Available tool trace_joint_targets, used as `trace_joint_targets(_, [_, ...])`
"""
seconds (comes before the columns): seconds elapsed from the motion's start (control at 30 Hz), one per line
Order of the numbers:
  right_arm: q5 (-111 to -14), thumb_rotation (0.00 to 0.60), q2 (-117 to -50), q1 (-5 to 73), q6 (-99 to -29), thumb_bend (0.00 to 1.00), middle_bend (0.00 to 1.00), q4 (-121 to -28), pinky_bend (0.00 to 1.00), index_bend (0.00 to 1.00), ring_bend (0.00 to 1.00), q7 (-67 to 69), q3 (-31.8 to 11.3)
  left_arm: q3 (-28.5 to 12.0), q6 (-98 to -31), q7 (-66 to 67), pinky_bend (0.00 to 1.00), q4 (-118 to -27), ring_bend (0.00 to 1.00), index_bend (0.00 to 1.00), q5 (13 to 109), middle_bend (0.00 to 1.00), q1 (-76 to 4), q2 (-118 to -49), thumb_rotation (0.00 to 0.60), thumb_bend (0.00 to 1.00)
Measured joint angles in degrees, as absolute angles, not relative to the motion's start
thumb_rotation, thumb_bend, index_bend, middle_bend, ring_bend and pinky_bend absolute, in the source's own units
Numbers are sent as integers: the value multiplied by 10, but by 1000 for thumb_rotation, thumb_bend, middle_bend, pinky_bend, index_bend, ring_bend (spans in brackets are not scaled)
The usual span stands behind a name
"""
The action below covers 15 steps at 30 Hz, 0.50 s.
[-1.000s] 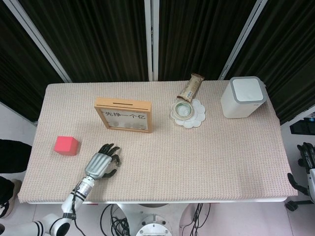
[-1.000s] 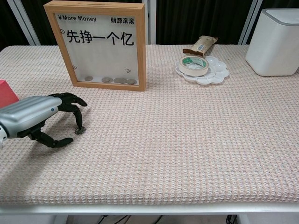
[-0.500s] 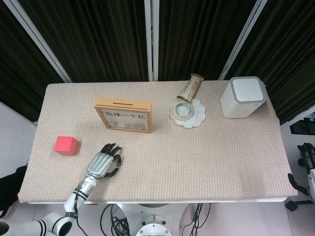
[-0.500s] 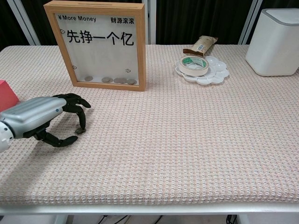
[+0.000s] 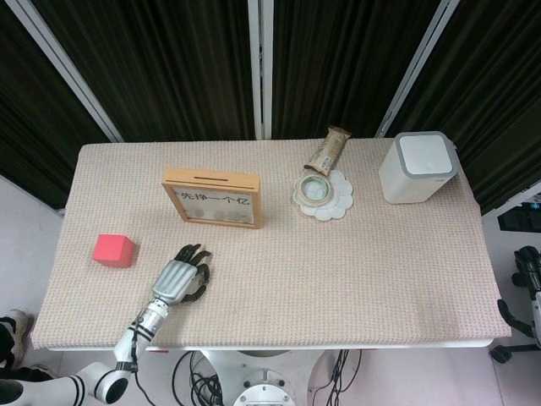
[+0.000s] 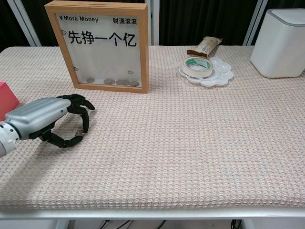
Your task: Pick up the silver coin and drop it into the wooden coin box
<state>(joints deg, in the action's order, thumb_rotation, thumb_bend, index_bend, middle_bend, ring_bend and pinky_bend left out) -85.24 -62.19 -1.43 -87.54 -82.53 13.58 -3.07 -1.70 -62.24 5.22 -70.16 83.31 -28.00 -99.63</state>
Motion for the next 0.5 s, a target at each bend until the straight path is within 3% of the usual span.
trace_joint_targets(0.5, [-852, 600, -622, -14, -872, 280, 0, -826, 0, 0, 0, 133, -30, -25, -647, 49, 95, -681, 14, 536, 839, 193, -279, -1006, 600, 332])
